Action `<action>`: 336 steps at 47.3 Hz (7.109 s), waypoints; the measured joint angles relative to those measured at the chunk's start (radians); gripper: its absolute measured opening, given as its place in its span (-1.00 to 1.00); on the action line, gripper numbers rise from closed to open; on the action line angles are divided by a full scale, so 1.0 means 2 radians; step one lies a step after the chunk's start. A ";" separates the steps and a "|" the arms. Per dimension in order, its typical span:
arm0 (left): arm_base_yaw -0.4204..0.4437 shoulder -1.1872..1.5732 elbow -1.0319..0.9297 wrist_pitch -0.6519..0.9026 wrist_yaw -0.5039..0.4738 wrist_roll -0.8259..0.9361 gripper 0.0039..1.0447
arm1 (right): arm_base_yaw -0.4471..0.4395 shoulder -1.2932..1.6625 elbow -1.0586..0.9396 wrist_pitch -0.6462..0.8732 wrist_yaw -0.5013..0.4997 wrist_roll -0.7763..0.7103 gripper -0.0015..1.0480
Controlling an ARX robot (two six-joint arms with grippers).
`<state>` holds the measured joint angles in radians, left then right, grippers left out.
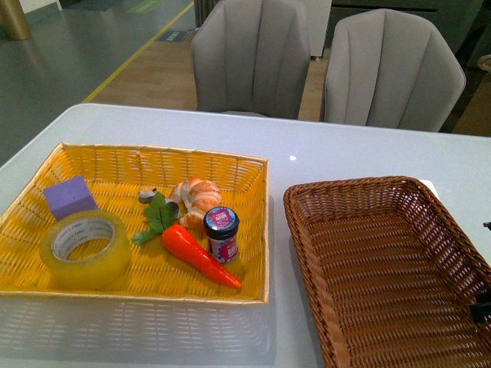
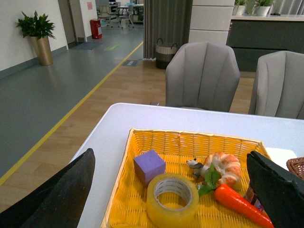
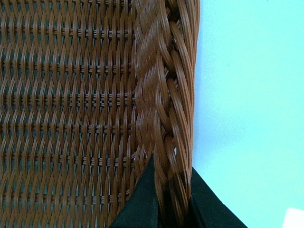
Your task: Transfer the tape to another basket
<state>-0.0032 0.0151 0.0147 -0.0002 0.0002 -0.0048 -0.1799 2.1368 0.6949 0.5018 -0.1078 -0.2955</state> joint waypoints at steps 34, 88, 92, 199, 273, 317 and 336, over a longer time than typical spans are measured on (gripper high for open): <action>0.000 0.000 0.000 0.000 0.000 0.000 0.83 | 0.031 -0.024 -0.002 -0.053 0.042 -0.045 -0.16; 0.000 0.000 0.000 0.000 0.000 0.000 0.83 | 0.008 -0.577 -0.320 0.204 -0.024 0.142 -0.96; 0.000 0.000 0.000 0.000 0.000 0.000 0.83 | 0.021 -0.617 -0.327 0.173 -0.012 0.142 -0.96; 0.000 0.000 0.000 0.000 0.000 0.000 0.83 | 0.089 -1.066 -0.336 -0.250 0.054 0.143 0.83; 0.112 0.850 0.249 0.221 -0.015 -0.086 0.83 | 0.089 -1.066 -0.336 -0.250 0.054 0.144 0.83; 0.104 0.963 0.349 0.189 -0.030 -0.109 0.83 | 0.089 -1.066 -0.336 -0.250 0.054 0.144 0.83; 0.087 1.001 0.384 0.177 -0.032 -0.115 0.83 | 0.089 -1.066 -0.336 -0.250 0.054 0.144 0.83</action>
<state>0.1703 2.0171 0.7822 0.3546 -0.0631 -0.2340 -0.0017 0.0048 0.0227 0.0013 0.0002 -0.0074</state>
